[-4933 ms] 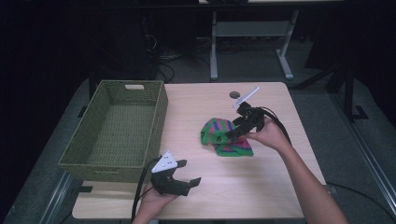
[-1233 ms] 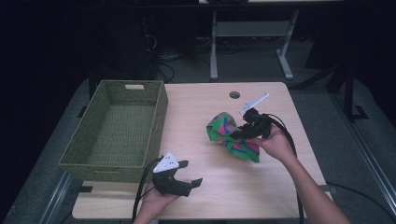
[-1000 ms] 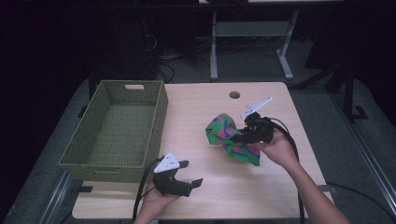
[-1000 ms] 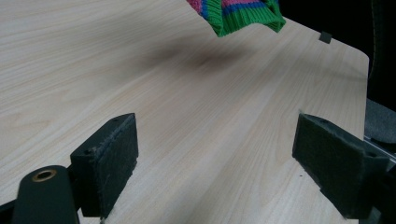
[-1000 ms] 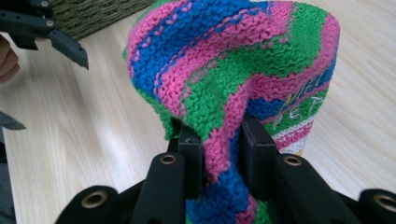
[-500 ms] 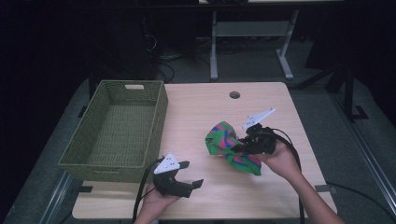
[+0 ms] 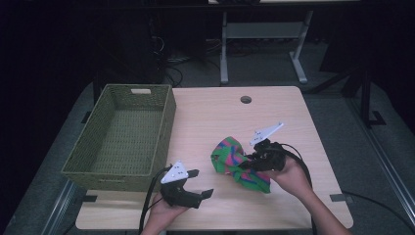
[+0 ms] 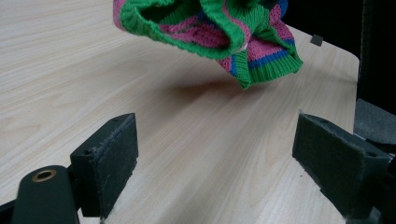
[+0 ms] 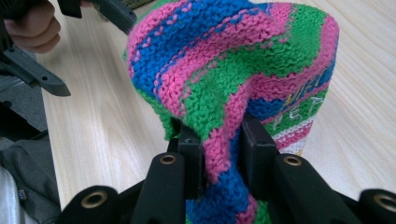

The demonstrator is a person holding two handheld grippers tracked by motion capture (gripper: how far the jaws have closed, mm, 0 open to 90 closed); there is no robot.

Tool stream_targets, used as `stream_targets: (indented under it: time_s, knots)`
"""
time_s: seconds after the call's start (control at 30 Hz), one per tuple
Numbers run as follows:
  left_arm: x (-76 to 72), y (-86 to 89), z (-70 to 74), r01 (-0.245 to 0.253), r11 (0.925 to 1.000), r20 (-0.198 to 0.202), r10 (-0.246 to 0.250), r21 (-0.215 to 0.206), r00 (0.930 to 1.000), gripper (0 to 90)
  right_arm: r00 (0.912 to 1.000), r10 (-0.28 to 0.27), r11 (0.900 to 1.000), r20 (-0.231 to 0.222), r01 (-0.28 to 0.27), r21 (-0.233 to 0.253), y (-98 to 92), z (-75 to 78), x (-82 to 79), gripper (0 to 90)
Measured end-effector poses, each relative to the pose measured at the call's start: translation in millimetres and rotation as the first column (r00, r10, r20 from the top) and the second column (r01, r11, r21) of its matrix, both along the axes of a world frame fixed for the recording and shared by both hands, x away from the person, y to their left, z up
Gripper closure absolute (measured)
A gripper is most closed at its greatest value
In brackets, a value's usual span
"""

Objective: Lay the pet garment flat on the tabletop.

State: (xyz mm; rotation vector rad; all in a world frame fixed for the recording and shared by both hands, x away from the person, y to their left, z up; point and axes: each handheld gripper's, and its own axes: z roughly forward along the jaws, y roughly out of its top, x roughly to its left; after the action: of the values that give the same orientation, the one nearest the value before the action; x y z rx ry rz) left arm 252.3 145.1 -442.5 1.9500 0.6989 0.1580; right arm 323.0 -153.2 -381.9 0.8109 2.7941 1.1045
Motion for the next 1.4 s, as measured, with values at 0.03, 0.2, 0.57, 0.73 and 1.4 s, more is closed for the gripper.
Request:
stream_targets:
  time_s: [0.03,0.2,0.57,0.73,1.4]
  knots:
    - [0.2,0.5,0.1,0.001,1.0,0.0,-0.001,0.001,1.0,14.0,1.0,-0.001,1.0,0.0,0.001,0.0,0.8,-0.4,-0.5,72.9]
    - [0.3,1.6,0.2,0.004,1.0,0.001,-0.004,0.006,1.0,14.0,0.9999,0.001,1.0,-0.013,-0.001,0.009,3.4,-4.3,-0.6,72.9]
    - [0.1,3.1,0.4,-0.003,1.0,-0.006,0.003,0.002,1.0,14.0,0.9972,0.021,1.0,-0.072,-0.021,-0.006,18.7,-29.2,6.6,72.4]
    - [-0.2,3.2,0.5,-0.003,1.0,-0.007,0.003,0.003,1.0,14.0,0.9942,0.034,0.999,-0.102,-0.037,-0.022,25.8,-43.2,10.4,71.7]
    - [-0.2,2.6,0.5,-0.004,1.0,-0.01,0.004,0.002,0.9999,14.0,0.9926,0.026,1.0,-0.119,-0.025,0.003,22.4,-53.0,3.6,46.8]
